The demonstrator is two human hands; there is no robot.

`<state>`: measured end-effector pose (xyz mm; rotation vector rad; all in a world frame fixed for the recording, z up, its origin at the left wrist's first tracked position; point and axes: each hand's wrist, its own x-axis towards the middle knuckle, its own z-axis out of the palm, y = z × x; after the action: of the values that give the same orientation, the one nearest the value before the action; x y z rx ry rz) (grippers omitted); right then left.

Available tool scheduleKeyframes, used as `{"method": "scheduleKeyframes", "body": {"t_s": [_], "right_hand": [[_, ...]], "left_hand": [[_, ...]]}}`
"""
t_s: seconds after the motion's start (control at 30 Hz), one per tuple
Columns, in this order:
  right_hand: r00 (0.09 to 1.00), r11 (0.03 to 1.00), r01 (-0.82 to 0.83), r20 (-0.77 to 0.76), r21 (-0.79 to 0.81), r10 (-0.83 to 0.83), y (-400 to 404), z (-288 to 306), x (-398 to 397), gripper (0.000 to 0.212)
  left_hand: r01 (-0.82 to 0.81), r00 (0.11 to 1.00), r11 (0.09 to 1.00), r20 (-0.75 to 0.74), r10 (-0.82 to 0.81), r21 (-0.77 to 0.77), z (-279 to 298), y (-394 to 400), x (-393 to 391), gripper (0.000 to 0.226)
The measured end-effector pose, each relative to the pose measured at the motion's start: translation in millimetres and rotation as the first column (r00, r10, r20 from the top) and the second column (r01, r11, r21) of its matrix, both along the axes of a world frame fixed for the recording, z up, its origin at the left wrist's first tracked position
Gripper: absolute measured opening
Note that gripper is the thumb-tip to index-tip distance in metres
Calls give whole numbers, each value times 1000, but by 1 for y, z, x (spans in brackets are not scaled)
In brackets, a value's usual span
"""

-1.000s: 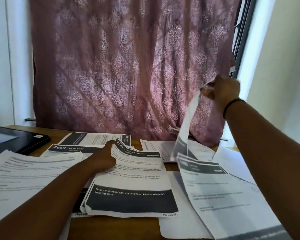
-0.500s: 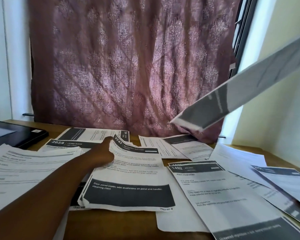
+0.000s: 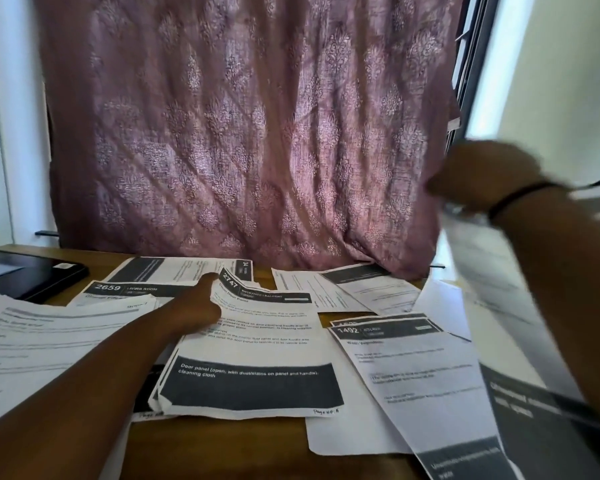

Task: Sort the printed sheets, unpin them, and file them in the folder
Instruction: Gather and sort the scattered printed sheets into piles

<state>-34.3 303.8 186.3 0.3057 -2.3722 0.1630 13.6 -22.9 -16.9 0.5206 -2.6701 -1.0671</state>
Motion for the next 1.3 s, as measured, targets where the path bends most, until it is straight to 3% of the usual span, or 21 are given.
{"method": "scheduleKeyframes", "body": {"t_s": [0.1,0.2,0.4,0.6,0.73,0.87,1.07,1.3], "right_hand": [[986,993,-44,164,111,25,-27,-77,-18,20],[965,991,-61,261,121,27,-50,-142,-30,23],[916,989,-97,399,113,45,-73,-198,-27,24],[888,935,-256,442,246,127,-73,-208,-7,37],[809,963,-260,560,70,178,-62,-188,-28,30],[832,984,-170,525,-62,177,-42,-166,-72,29],[848,997,-78,527,13,59,-36,-184,-123,42],[816,997,-19,578,73,-26,-50,-193,-148,62]], "left_hand": [[13,1000,1000,8,-13,-4,0,1,1,79],[11,1000,1000,19,-10,-10,0,0,1,80],[7,1000,1000,-2,-7,-2,1,-1,0,79],[2,1000,1000,-9,-2,-12,0,-2,0,79],[4,1000,1000,-3,-4,-8,0,1,1,79],[-2,1000,1000,-5,2,-31,1,2,2,78],[48,999,998,19,-47,-46,-2,1,-1,73],[49,997,993,59,-43,-106,-6,-4,-7,49]]}}
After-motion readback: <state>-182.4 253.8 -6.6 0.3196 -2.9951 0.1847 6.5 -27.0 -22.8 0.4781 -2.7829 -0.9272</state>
